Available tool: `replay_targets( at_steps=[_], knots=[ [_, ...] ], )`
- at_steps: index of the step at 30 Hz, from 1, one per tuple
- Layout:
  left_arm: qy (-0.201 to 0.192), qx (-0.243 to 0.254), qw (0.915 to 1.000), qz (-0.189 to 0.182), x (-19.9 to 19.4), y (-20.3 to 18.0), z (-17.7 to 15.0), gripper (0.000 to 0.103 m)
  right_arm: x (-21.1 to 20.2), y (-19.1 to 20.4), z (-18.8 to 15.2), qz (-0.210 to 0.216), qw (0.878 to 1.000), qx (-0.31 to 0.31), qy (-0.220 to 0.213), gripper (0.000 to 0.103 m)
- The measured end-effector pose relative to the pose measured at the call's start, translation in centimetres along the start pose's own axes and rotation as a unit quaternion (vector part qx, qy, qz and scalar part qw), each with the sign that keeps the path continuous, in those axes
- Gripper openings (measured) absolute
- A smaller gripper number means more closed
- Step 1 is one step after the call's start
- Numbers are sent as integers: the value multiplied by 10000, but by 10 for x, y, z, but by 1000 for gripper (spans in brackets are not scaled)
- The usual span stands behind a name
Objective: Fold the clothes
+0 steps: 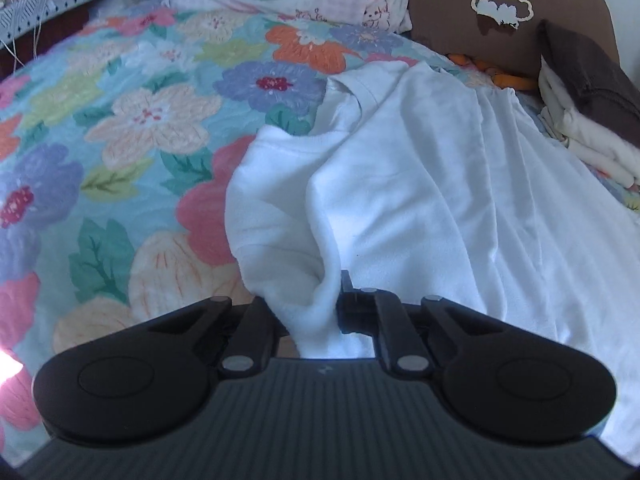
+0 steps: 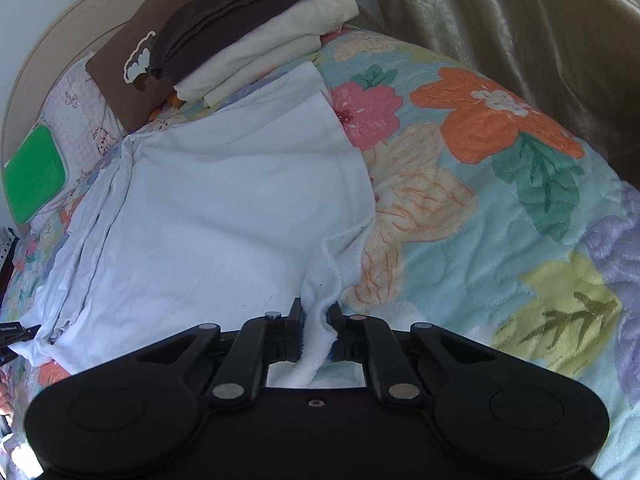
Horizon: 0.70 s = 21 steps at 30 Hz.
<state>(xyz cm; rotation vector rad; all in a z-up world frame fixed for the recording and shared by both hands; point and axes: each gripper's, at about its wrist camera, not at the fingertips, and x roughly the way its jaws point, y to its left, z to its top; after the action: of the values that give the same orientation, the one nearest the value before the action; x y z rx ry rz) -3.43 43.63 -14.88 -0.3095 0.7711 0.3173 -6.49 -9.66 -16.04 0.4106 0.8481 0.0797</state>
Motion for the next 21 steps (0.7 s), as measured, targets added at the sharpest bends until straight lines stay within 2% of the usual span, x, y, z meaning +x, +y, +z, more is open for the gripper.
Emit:
replay_targets(
  at_steps=[5, 8, 10, 13, 16, 20, 21],
  knots=[
    [-31, -350, 9993, -157, -17, 22, 8, 8, -12, 18, 20, -290, 9980, -557, -64, 8],
    [-141, -237, 9996, 58, -27, 18, 5, 8, -23, 29, 29, -342, 9964, -768, -87, 8],
    [-284, -178, 9991, 268, -40, 15, 5, 7, -38, 37, 37, -244, 9953, -903, -248, 7],
    [-495, -363, 9975, 343, -80, 19, 0, 7, -78, 47, 50, 20, 9919, -1099, -632, 6],
    [-478, -335, 9971, 481, -118, 23, -20, 7, -103, 36, 38, -78, 9922, -1114, -561, 6],
    [418, -168, 9972, 592, -104, 30, -56, 7, -70, -11, -1, -297, 9976, -556, 288, 6],
    [528, -184, 9969, 550, -100, 31, -57, 7, -63, -18, -4, -338, 9976, -464, 375, 6]
  ],
)
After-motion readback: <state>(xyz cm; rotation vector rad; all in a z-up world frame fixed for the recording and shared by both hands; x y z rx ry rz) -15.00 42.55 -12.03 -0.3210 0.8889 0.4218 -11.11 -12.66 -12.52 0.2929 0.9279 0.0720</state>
